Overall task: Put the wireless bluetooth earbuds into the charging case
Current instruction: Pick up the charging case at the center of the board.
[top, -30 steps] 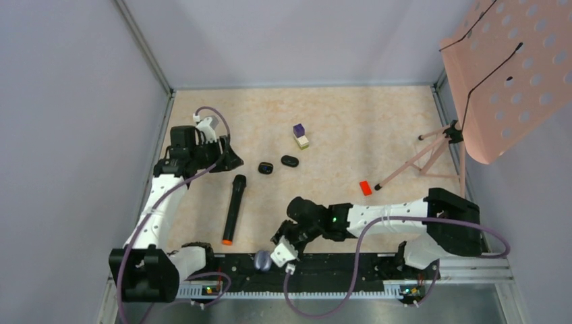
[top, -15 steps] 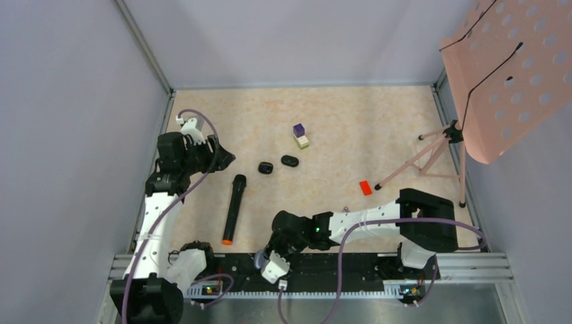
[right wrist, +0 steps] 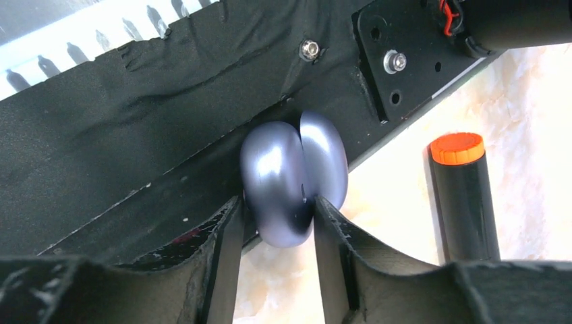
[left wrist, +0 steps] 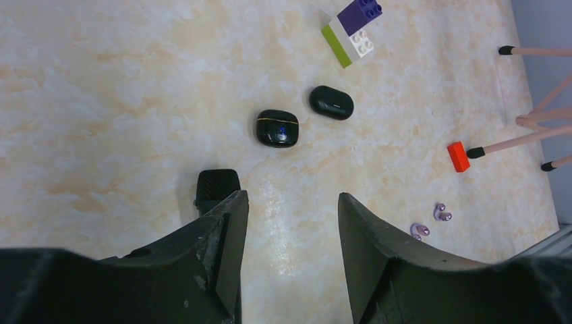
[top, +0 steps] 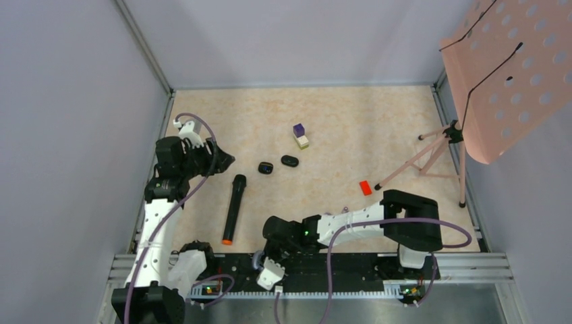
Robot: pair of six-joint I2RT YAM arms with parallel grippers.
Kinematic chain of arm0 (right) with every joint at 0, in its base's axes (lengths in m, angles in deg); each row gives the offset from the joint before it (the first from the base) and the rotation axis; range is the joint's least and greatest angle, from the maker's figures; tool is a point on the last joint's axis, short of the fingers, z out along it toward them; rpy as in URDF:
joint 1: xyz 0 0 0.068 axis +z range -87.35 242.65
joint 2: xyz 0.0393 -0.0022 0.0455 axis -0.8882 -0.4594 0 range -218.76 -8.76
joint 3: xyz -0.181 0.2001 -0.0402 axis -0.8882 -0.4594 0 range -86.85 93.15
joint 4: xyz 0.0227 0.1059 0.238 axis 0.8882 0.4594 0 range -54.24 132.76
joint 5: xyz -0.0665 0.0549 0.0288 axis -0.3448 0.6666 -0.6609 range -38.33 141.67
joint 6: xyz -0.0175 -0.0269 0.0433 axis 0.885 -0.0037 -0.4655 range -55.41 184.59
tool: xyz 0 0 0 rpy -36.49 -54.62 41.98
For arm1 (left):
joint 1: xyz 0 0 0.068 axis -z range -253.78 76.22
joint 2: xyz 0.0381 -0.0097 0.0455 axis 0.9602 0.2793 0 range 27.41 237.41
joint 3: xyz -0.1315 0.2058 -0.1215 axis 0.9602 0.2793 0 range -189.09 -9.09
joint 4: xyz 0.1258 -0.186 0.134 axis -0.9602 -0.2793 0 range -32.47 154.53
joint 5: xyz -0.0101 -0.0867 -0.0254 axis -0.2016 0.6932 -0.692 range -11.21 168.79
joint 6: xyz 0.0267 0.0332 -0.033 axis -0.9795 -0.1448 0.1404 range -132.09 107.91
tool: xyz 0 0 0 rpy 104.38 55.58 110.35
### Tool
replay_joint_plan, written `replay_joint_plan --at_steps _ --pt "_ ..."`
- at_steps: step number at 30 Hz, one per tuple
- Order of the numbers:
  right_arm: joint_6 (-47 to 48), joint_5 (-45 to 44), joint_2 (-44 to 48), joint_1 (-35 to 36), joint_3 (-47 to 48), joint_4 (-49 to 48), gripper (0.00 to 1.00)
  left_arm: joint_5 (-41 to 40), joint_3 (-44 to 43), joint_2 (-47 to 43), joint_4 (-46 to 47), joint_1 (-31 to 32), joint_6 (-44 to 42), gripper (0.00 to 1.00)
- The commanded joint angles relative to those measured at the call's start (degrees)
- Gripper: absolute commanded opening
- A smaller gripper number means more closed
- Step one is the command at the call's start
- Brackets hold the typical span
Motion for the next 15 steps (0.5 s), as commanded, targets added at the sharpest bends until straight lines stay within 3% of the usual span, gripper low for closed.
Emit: replay_joint_plan --at_steps 1,4,7,9,11,15 --pt "1.0 1.4 -1.8 1.1 1.4 -0.4 0.37 1.2 1.0 -1.4 3.4 -0.6 1.4 0.57" --pt "0.0 -1.0 -1.1 1.1 -1.2 -5.5 0.18 1.3 2.4 -2.2 4.4 -0.7 1.6 0.57" --pt "-3.0 -5.1 3.6 0.5 -4.2 -12.1 0.06 2.1 3.8 -2.6 6.9 -0.7 1.7 0.57" --pt "-7.5 -3.9 8.2 -2.1 -4.6 -13.0 0.03 4.0 4.2 -2.3 9.7 -0.7 1.0 0.57" --pt "-14.9 3.6 14.3 -7.4 -4.3 -12.1 0.01 9.3 4.2 -1.9 13.6 -0.7 -2.2 0.57" --pt "-35.9 14.5 24.0 -19.0 -4.0 -15.9 0.0 22.8 0.9 -3.1 15.7 -0.7 -12.7 0.58"
